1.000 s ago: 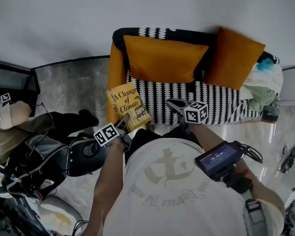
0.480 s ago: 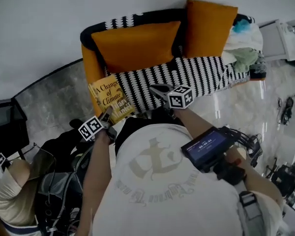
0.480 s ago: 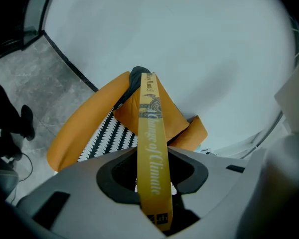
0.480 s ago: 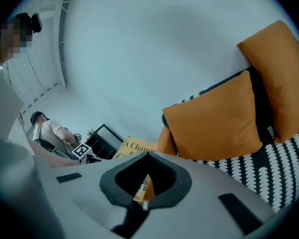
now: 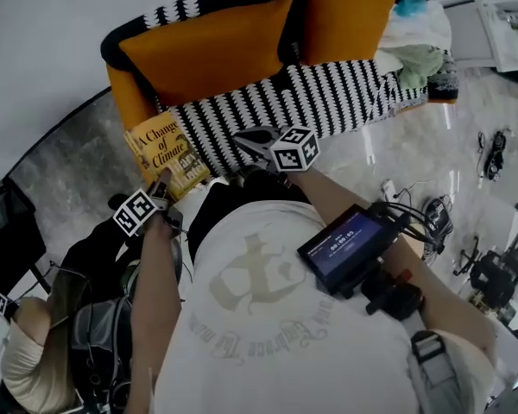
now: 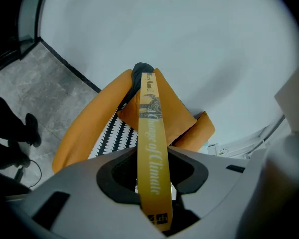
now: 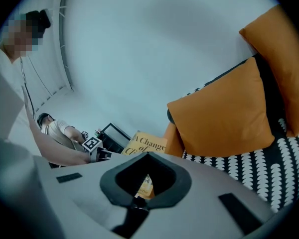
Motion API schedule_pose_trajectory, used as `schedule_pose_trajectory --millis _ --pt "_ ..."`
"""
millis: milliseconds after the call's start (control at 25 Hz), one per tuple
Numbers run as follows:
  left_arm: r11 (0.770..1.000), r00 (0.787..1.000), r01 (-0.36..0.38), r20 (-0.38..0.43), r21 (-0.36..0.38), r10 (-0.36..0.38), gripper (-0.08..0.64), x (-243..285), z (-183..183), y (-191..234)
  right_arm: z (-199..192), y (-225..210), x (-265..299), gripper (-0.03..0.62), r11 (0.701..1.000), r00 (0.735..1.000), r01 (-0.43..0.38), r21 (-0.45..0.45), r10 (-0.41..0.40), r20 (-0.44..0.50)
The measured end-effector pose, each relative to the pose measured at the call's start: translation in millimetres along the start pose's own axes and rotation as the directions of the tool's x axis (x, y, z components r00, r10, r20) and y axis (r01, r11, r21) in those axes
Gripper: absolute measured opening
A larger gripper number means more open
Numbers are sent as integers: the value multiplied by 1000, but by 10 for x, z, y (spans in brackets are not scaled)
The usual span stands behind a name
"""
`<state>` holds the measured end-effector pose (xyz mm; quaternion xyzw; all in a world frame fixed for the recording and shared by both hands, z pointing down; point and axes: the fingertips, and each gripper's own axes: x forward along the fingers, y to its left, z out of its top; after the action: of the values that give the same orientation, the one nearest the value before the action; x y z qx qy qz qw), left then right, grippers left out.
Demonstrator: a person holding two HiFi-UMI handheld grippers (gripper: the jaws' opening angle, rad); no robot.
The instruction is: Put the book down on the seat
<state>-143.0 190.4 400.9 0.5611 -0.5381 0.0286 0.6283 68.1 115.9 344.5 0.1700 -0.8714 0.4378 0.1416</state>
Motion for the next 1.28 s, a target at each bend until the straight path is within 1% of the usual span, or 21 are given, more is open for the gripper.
schedule_pose_trajectory --millis 120,200,360,560,720,840,1000,1120,1280 --pt "999 1000 -26 12 23 26 149 -233 -23 -139 80 247 61 14 997 997 -77 -16 77 0" --pt "999 999 -31 7 19 31 147 -221 -106 -185 42 253 83 14 996 996 -93 -10 92 -13" --pt "1000 1000 -20 7 23 19 148 -37 -116 -321 151 44 117 13 994 995 -97 45 97 16" --pt "996 997 -74 -25 44 75 148 60 -40 -289 205 -108 295 14 992 995 -98 74 99 -11" --pt "993 992 -108 -60 44 111 147 112 28 -213 215 -221 451 12 991 995 -80 104 85 -44" --pt "991 990 -127 -60 33 129 148 128 14 -124 125 -247 522 12 989 995 -68 128 77 -63" --pt "990 988 -141 -62 24 142 148 178 -99 -32 -75 -230 536 12 987 992 -69 145 84 -97" --pt "989 988 -141 -62 36 143 148 228 -137 0 -197 -263 557 14 985 989 -65 162 85 -119" --pt "987 984 -153 -84 53 157 148 362 -254 98 -421 -401 515 14 984 985 -23 178 52 -164"
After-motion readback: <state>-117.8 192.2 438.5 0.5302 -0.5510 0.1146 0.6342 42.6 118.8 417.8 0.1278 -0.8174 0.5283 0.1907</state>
